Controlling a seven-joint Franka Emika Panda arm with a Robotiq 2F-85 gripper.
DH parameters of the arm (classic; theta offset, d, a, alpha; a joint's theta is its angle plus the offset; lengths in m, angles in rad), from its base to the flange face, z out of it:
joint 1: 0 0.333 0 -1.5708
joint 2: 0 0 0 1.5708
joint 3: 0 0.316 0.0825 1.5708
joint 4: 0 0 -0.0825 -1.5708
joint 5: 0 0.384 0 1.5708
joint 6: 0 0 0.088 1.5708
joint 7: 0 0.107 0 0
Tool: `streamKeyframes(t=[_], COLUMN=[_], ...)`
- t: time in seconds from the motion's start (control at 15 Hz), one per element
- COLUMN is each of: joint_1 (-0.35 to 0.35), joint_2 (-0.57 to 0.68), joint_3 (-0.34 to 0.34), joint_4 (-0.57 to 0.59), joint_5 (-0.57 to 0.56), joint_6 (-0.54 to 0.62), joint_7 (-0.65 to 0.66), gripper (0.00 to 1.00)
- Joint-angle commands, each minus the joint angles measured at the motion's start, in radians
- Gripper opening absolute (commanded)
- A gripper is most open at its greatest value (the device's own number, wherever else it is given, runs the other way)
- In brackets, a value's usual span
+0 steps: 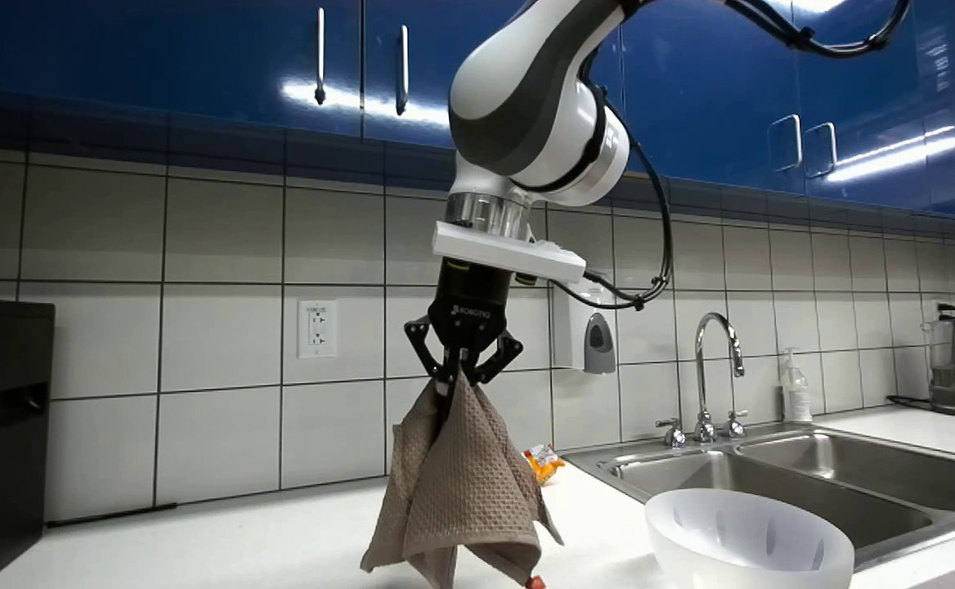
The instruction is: Put the towel in the bowl
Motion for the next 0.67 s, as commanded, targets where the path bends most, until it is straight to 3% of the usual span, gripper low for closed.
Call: streamKeyframes(t=[0.0, 0.6], joint_1=[-0.033, -0.074], joint_2=[-0.069, -0.174], joint_3=[0.016, 0.012], joint_4=[0.007, -0.010], joint_5=[0.033, 0.044], joint_6=[-0.058, -0.135], joint_7=[-0.029, -0.005], gripper=[0.01, 0.01])
